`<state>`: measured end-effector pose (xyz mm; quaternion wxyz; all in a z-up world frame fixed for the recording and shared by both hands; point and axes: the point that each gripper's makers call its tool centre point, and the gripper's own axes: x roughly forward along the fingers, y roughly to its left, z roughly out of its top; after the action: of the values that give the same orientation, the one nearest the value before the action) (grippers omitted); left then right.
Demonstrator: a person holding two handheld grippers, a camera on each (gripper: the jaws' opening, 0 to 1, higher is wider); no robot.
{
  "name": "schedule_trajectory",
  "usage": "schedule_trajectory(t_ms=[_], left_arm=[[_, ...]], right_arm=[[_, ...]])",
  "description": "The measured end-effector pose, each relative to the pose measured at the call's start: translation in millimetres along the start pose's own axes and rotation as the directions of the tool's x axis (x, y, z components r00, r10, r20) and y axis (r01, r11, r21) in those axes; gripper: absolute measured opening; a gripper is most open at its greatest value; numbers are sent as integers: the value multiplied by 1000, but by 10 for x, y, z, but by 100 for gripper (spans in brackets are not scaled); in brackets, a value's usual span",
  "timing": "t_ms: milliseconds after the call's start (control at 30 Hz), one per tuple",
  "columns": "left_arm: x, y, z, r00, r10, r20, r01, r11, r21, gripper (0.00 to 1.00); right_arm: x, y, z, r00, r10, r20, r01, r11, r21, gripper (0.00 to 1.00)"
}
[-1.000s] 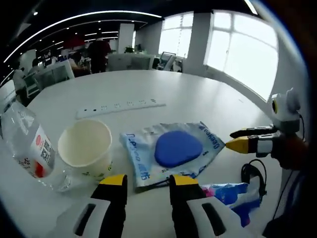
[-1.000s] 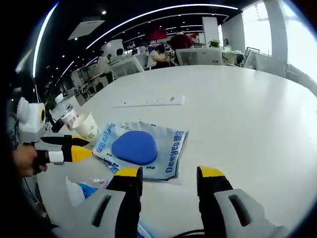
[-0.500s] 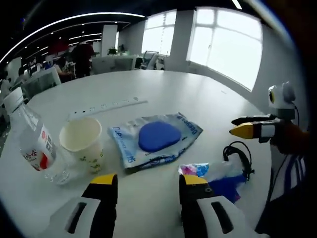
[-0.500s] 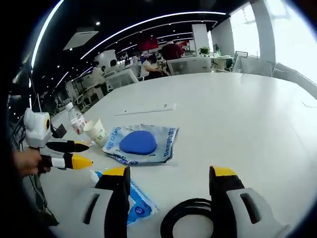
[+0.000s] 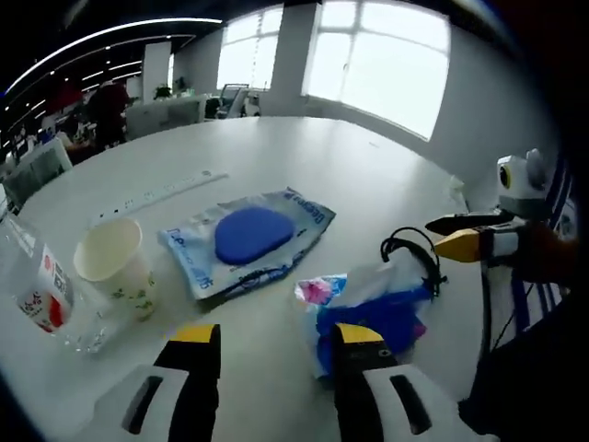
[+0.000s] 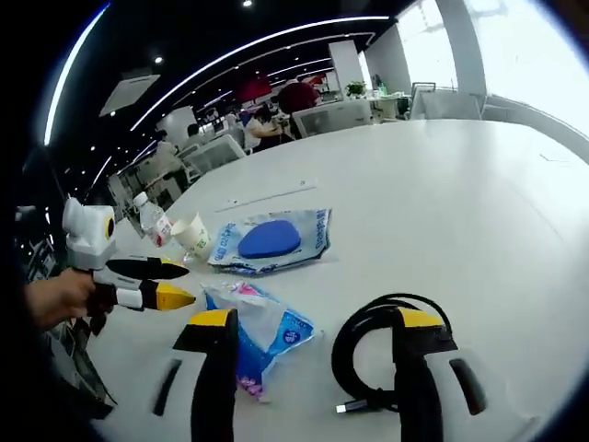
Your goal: Arrange the tabletop items into an orderly group along one side of the table until the central work area is clear of visible clutter.
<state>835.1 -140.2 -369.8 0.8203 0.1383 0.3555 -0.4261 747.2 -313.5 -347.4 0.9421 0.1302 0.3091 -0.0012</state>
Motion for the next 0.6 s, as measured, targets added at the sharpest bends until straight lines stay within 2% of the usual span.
schedule_trajectory(t_ms=[167,300,500,600], left_arm=[[50,-79,-59,999,-29,-24,30,999,14,40],[80,-137,-82,998,-52,-38,53,998,23,35],[121,-247,-75,995,-90,-42,91,996,16,25],[164,-320,-97,991,-118,-56,120,992,30,17]], right_arm=[[-29,178,-223,999,11,-31,-11,1000,11,56],[-20,286,-327,999,16,-42,-16,1000,15,47],[37,353,-461,997,21,-70,-18,999,50,35],[84,345,-534,996,24,-90,-16,997,80,24]])
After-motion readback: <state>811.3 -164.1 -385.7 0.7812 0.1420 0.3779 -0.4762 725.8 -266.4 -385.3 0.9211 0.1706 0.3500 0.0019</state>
